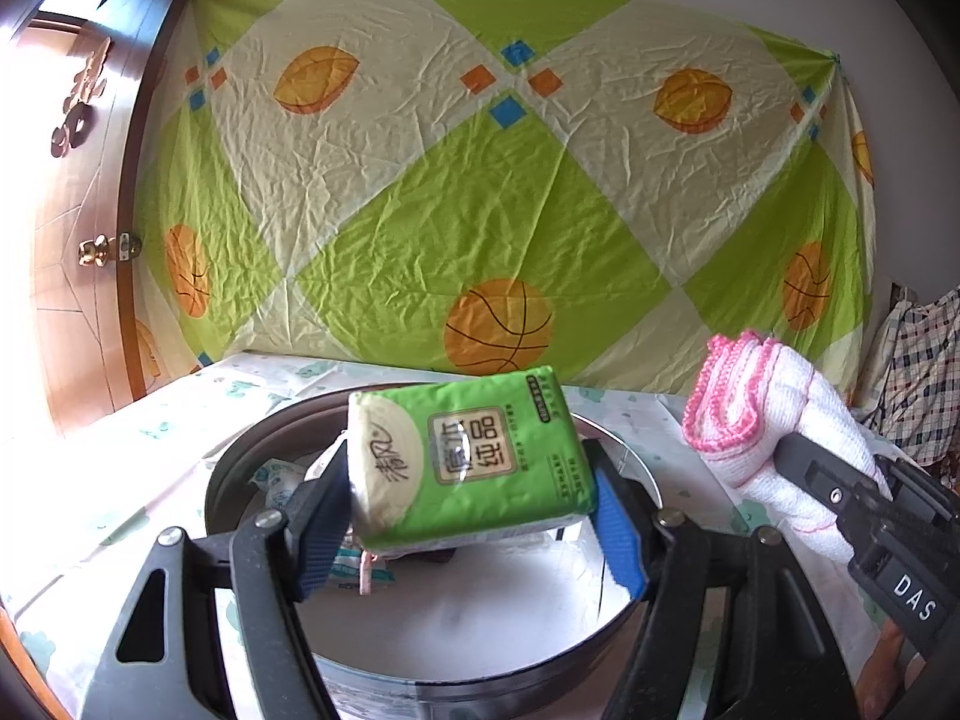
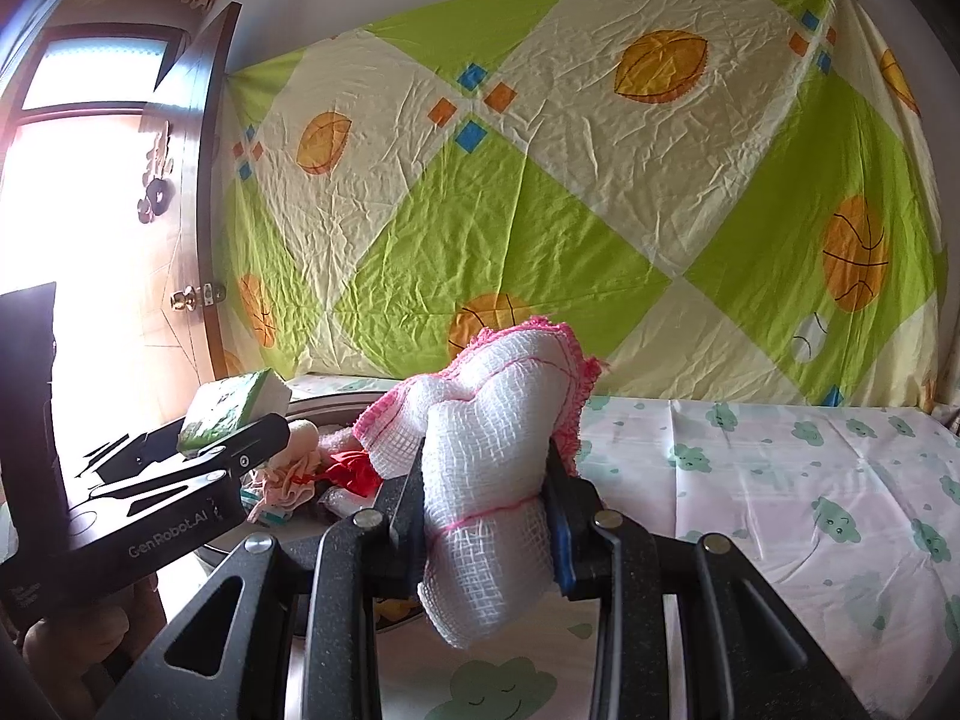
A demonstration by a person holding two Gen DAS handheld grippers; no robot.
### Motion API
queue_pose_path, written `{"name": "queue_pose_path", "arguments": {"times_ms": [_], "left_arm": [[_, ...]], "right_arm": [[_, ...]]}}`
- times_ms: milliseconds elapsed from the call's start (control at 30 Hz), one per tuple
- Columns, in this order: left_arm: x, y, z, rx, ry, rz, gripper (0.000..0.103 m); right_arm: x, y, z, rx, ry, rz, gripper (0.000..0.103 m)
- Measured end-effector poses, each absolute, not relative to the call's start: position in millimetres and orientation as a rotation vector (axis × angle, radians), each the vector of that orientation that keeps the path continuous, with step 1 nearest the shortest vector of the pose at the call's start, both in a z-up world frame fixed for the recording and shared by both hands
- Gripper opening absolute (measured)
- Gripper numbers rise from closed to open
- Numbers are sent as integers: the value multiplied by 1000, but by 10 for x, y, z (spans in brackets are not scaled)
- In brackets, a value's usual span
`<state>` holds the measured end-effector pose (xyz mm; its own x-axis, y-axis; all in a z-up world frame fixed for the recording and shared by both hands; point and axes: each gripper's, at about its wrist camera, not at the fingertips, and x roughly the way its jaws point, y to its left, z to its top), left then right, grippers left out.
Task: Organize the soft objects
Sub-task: 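Carry the mesh cloth with the right tool while the left tool carries the tissue pack over the tin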
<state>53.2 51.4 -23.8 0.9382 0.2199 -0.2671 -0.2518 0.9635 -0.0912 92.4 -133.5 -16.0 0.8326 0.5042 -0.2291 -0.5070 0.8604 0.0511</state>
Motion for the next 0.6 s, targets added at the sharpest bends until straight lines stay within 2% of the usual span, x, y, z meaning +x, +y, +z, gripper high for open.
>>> {"name": "queue_pose_path", "arguments": {"times_ms": [600], "left_arm": [[507, 706, -243, -126, 272, 279, 72]], "right_arm": [[896, -1071, -175, -35, 247, 580, 34]]}}
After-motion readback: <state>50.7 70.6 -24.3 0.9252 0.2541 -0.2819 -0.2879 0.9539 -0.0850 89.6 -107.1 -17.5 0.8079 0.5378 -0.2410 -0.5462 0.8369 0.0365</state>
